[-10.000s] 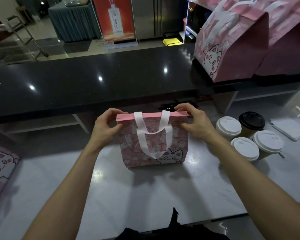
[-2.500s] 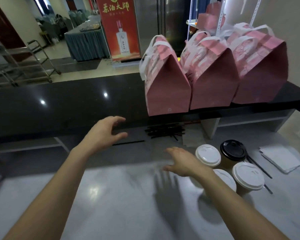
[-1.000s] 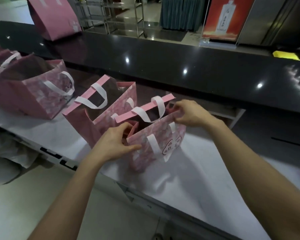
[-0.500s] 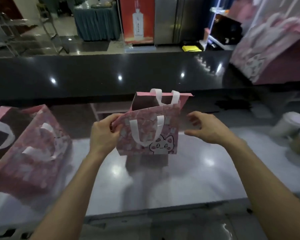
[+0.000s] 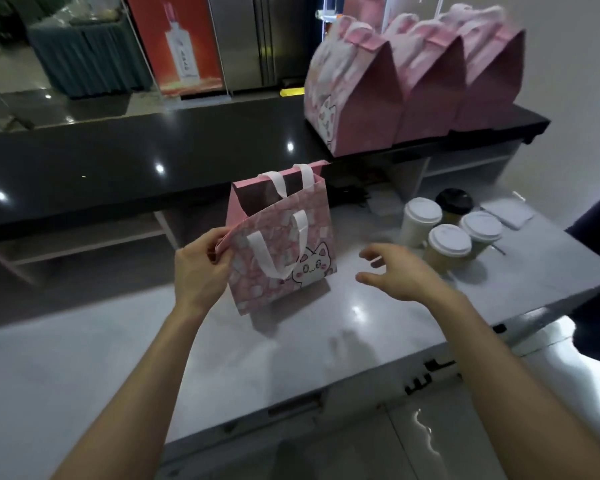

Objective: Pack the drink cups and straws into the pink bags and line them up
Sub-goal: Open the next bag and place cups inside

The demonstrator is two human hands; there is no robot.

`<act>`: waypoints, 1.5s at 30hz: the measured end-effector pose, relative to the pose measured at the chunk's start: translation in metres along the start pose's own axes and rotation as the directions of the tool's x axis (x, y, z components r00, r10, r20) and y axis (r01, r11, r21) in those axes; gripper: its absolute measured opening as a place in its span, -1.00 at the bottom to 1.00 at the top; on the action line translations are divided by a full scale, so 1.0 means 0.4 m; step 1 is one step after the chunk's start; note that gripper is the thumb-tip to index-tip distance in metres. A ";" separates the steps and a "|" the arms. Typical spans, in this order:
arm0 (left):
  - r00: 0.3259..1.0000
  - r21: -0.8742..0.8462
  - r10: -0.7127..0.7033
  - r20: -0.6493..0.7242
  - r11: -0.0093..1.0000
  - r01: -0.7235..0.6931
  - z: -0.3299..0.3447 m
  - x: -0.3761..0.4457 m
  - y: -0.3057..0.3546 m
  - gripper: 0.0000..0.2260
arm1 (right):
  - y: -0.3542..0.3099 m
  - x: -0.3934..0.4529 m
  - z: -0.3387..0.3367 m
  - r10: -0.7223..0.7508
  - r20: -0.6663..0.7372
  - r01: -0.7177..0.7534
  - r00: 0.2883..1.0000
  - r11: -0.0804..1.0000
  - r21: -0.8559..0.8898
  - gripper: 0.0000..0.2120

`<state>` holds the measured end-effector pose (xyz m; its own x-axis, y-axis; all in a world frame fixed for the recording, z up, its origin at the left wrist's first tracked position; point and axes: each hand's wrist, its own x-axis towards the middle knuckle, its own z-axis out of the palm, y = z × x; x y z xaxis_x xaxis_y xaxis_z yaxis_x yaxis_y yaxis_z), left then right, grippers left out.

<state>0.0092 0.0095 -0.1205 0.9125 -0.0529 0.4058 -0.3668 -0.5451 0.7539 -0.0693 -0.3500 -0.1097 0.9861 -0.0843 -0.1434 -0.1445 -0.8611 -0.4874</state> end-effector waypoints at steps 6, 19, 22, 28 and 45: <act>0.999 0.004 -0.049 -0.006 0.999 0.049 0.219 -0.008 0.126 -0.76 | 0.187 0.027 -0.098 -0.029 0.013 0.028 1.000 0.999 0.021 -0.50; 0.950 0.199 -0.160 0.269 0.974 0.107 0.247 0.066 0.166 -0.18 | 0.323 0.258 -0.239 -0.049 -0.276 0.035 0.960 0.998 -0.053 -0.64; 0.967 0.220 -0.144 0.209 0.971 0.097 0.228 0.100 0.189 -0.34 | 0.334 0.351 -0.256 -0.055 -0.099 0.027 0.994 0.965 -0.260 -0.23; 0.966 0.313 -0.099 0.239 0.950 0.020 0.232 0.153 0.233 -0.74 | 0.357 0.465 -0.252 0.103 0.173 -0.012 0.979 0.887 -0.462 0.07; 0.928 0.704 -0.124 0.352 0.688 -0.175 0.231 0.210 0.269 0.01 | 0.060 0.330 -0.472 -0.331 -0.382 0.440 0.863 0.863 0.247 -0.23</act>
<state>0.0633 -0.1310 -0.0530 0.9558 -0.2761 0.1010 -0.2847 -0.9550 0.0835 0.0729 -0.4765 0.0223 0.9302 0.0205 0.3665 0.2889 -0.6569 -0.6965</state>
